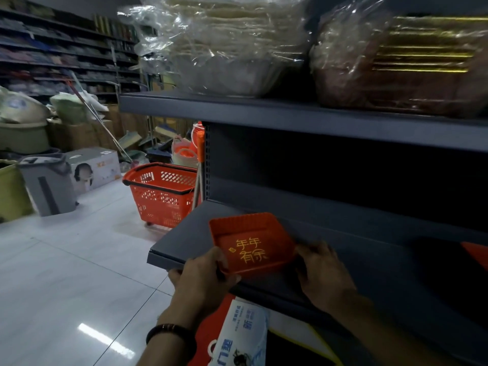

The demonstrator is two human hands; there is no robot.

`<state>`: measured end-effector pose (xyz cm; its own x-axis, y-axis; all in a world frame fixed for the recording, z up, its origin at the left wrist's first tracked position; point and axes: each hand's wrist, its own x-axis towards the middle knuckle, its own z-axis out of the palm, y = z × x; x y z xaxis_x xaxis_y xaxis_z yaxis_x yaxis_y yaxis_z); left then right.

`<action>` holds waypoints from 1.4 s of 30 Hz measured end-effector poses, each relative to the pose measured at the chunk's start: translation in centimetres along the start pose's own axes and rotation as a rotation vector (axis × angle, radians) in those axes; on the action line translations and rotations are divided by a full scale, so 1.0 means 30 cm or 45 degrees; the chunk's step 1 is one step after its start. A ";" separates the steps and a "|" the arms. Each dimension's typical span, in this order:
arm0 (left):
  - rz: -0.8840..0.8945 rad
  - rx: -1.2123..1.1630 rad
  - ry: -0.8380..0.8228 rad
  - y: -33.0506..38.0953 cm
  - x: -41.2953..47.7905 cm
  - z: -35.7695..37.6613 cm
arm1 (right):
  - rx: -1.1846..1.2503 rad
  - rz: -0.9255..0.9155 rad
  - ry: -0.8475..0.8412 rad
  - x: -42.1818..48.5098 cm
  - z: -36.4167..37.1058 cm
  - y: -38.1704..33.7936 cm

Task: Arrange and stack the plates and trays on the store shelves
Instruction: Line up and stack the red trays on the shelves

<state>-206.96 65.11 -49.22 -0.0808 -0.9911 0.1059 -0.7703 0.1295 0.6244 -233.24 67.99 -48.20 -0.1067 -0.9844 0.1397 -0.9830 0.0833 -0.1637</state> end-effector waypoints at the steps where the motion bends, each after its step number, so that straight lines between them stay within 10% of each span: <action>1: -0.002 0.008 0.014 0.005 -0.004 -0.002 | 0.043 -0.008 0.010 -0.001 0.005 0.013; 21: 0.518 -0.193 0.380 0.446 -0.247 0.146 | 0.483 -0.001 0.776 -0.422 -0.257 0.431; 42: 0.897 -0.533 0.175 1.140 -0.388 0.645 | 0.475 0.374 1.226 -0.758 -0.394 1.132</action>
<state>-244.62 80.46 -44.07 -0.3573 -0.6647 0.6562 -0.2668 0.7459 0.6103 -265.97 95.03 -45.38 -0.5650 -0.3837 0.7305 -0.8090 0.0839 -0.5817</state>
